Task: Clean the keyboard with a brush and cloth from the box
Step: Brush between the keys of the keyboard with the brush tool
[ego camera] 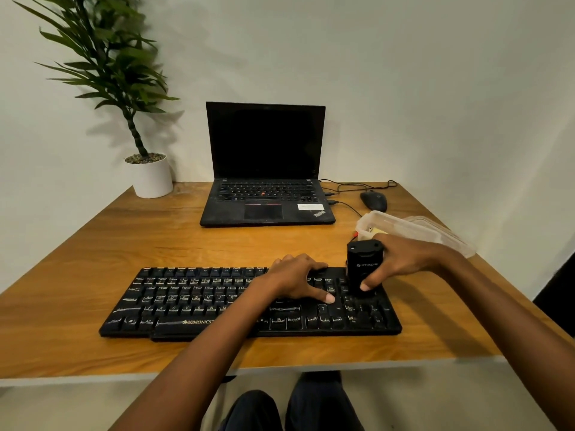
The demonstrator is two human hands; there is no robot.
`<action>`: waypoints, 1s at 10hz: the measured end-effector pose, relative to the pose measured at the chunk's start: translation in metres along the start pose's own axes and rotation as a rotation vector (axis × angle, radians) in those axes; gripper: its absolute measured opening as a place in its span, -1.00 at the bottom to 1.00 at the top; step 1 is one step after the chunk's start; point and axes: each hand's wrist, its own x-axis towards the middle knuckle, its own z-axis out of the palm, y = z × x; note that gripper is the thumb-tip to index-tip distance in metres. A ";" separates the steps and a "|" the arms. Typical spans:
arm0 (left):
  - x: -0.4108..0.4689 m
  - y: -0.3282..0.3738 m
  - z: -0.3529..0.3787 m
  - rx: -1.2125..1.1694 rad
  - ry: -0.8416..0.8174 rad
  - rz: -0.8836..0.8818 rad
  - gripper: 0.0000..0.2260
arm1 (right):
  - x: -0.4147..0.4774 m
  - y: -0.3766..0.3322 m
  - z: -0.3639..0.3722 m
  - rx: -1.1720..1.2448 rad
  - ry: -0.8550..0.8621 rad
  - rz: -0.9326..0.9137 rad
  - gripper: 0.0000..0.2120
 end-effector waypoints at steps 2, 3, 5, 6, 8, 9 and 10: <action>-0.001 0.000 0.000 -0.004 0.002 0.005 -0.26 | -0.007 0.001 0.002 0.006 -0.003 0.006 -0.58; -0.001 0.000 -0.001 -0.010 0.000 0.001 -0.26 | -0.007 -0.006 0.004 0.006 0.010 -0.028 -0.60; -0.001 0.000 -0.001 -0.006 -0.003 0.001 -0.26 | -0.013 -0.012 0.001 -0.074 -0.072 0.014 -0.63; 0.000 -0.001 0.000 -0.001 0.003 0.004 -0.27 | -0.009 -0.019 0.008 -0.064 -0.038 -0.027 -0.66; -0.001 0.000 0.000 -0.003 0.002 0.008 -0.27 | -0.014 -0.014 0.004 -0.078 -0.074 0.020 -0.60; -0.002 0.000 0.000 0.001 0.004 0.008 -0.27 | -0.010 -0.014 0.012 -0.053 -0.002 -0.018 -0.62; -0.002 0.001 0.000 0.003 0.003 0.010 -0.28 | -0.006 -0.008 0.022 -0.092 0.129 0.029 -0.38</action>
